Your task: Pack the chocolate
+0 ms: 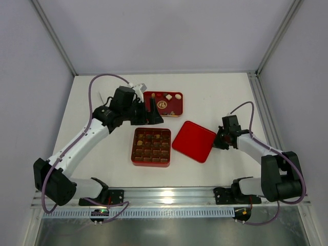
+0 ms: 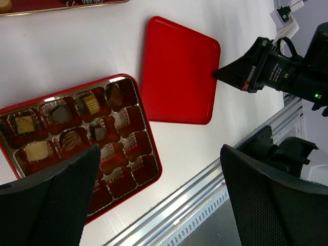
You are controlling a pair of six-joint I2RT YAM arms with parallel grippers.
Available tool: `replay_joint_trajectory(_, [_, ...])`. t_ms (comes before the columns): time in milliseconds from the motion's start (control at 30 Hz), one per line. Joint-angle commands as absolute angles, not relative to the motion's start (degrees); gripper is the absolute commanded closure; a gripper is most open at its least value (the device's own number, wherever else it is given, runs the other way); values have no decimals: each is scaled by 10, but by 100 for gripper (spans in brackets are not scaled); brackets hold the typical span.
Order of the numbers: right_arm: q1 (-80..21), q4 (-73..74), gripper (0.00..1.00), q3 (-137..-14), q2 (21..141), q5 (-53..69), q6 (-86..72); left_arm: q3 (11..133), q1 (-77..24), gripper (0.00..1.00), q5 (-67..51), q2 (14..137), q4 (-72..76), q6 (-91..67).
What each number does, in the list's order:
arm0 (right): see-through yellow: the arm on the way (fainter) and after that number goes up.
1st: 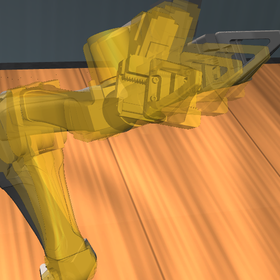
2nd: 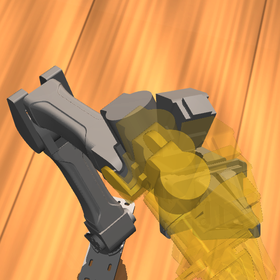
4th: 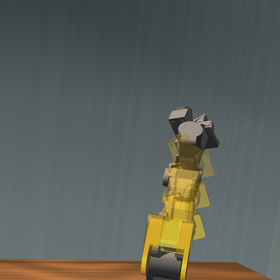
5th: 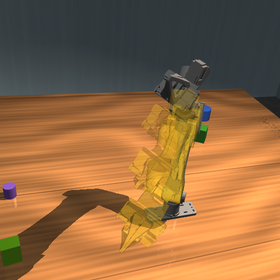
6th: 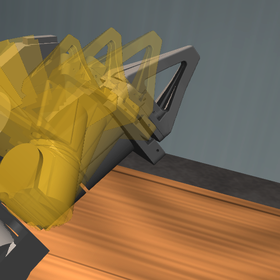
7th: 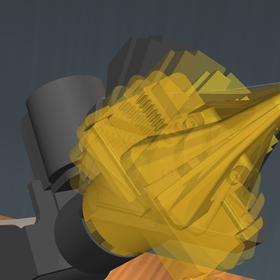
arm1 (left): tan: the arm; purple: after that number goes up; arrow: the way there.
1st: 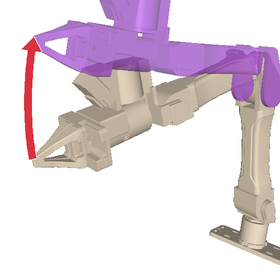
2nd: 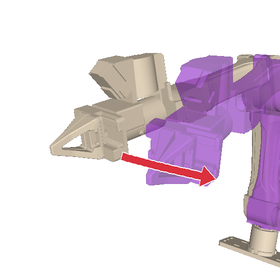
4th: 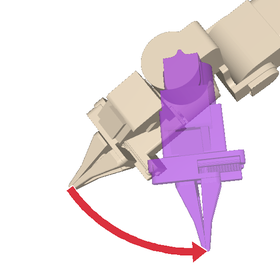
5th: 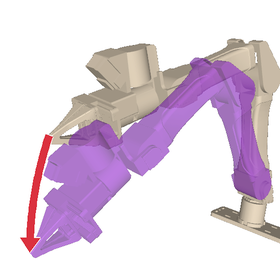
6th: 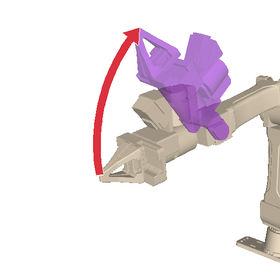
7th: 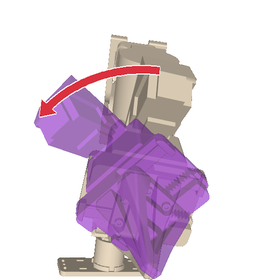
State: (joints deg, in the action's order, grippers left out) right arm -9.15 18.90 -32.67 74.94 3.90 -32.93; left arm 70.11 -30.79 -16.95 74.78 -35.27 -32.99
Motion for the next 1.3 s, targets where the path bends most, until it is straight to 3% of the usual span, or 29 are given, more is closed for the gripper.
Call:
replay_joint_trajectory(0, [-90, 234, 96, -347, 752, 5, -296, 714, -323, 4, -177, 768, -303, -337])
replay_joint_trajectory(300, [-78, 309, 96, -432, 707, 4, -244, 764, -345, 6, -203, 889, -270, -331])
replay_joint_trajectory(900, [-26, 349, 96, -485, 668, 100, -236, 891, -352, 10, -322, 1118, -215, -301])
replay_joint_trajectory(1267, [-16, 373, 96, -527, 652, 132, -242, 928, -353, 9, -393, 1171, -201, -304])
